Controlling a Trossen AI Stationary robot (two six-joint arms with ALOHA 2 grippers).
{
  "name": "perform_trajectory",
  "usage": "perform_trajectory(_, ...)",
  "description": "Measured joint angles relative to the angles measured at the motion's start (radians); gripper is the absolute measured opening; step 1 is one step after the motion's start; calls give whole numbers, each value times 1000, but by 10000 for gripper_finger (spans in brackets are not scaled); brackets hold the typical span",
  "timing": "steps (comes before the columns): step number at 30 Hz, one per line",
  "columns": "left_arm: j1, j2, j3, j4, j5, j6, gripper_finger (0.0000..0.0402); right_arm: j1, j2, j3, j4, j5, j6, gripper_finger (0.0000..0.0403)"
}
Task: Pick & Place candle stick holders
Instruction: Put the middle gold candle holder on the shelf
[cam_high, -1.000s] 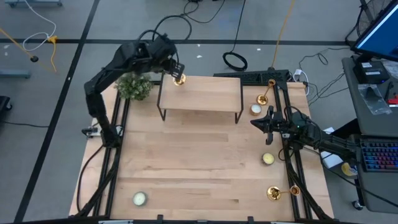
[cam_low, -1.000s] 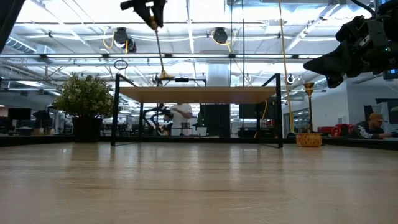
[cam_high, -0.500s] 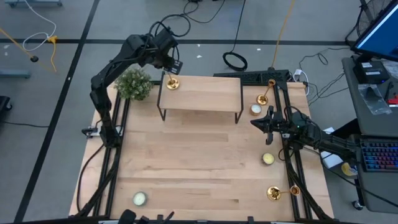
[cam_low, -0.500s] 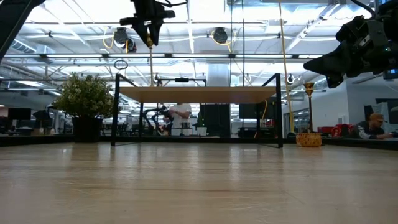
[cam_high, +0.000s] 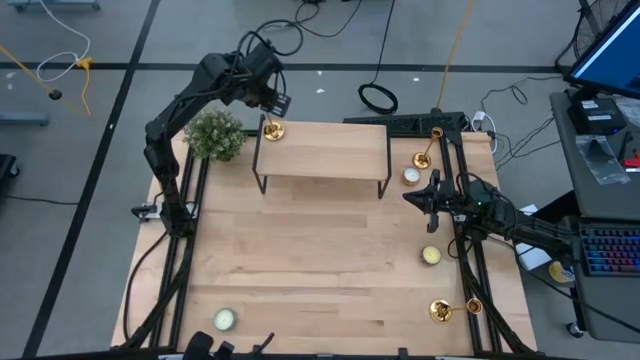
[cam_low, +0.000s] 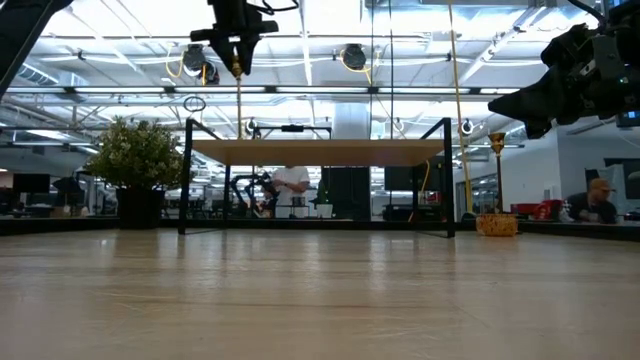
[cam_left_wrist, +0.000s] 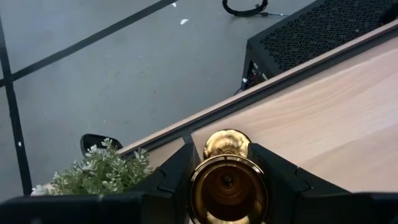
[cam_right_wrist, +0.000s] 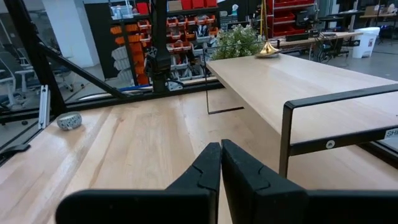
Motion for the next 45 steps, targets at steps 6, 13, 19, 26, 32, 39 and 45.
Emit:
perform_trajectory(6, 2, 0, 0, 14, 16, 7, 136, 0, 0, 0, 0, 0, 0, 6)
perform_trajectory(13, 2, 0, 0, 23, 17, 20, 136, 0, 0, 0, 0, 0, 0, 6)
perform_trajectory(19, 2, 0, 0, 23, 17, 23, 136, 0, 0, 0, 0, 0, 0, 6)
perform_trajectory(26, 2, 0, 0, 5, 35, 26, 136, 0, 0, 0, 0, 0, 0, 6)
perform_trajectory(32, 2, -1, 0, -3, 37, 39, 155, 0, 0, 0, 0, 0, 0, 6)
perform_trajectory(39, 2, -2, 0, 0, 37, 44, 204, 0, 0, 0, 0, 0, 0, 6)
perform_trajectory(45, 2, -2, 0, 6, 37, 57, 230, 0, 0, 0, 0, 0, 0, 6)
